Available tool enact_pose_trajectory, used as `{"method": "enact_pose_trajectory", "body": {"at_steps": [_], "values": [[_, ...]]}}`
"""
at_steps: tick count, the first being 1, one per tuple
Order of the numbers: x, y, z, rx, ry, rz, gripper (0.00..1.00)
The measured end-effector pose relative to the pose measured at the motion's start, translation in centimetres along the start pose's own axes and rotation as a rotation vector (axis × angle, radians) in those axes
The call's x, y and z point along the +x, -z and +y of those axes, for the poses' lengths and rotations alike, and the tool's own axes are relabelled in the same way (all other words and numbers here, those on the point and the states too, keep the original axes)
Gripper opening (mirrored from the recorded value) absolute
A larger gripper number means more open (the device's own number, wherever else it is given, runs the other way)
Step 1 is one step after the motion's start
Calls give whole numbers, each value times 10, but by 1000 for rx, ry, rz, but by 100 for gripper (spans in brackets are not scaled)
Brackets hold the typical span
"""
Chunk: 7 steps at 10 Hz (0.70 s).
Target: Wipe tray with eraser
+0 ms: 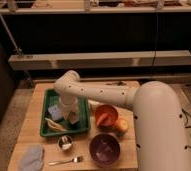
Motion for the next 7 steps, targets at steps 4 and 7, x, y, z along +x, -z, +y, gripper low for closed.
{"method": "enact_pose_trajectory", "body": {"at_steps": [4, 7], "values": [[10, 8, 43, -20, -3, 29, 0], [26, 1, 64, -32, 21, 40, 0]]}}
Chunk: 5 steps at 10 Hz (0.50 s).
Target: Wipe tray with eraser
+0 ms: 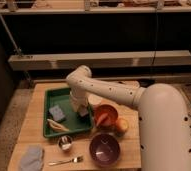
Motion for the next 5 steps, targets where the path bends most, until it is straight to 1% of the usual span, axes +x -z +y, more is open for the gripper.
{"method": "enact_pose_trajectory", "body": {"at_steps": [5], "values": [[30, -22, 11, -7, 42, -31, 0]]}}
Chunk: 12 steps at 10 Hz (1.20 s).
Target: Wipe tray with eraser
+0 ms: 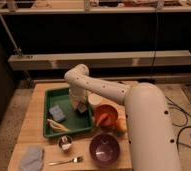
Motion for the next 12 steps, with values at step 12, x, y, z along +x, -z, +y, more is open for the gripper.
{"method": "enact_pose_trajectory", "body": {"at_steps": [12], "values": [[18, -12, -73, 75, 138, -48, 0]]}}
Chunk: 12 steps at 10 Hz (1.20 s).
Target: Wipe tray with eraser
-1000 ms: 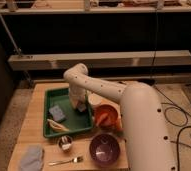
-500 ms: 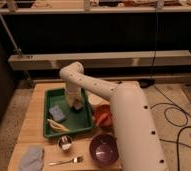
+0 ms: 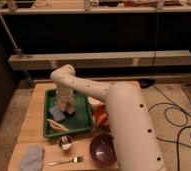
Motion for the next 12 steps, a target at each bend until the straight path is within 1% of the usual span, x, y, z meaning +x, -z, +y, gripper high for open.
{"method": "enact_pose_trajectory", "body": {"at_steps": [1, 2, 4, 6, 8, 10, 11, 12], "values": [[-11, 2, -3, 3, -8, 1, 0], [-28, 5, -8, 4, -23, 3, 0], [-43, 10, -14, 5, -41, 7, 0], [-61, 15, -19, -2, -67, 1, 0], [-77, 19, -8, -14, -107, 1, 0], [-86, 24, 6, -24, -144, 10, 0], [-87, 25, 13, -26, -158, 14, 0], [-81, 25, 21, -26, -156, 16, 0]]}}
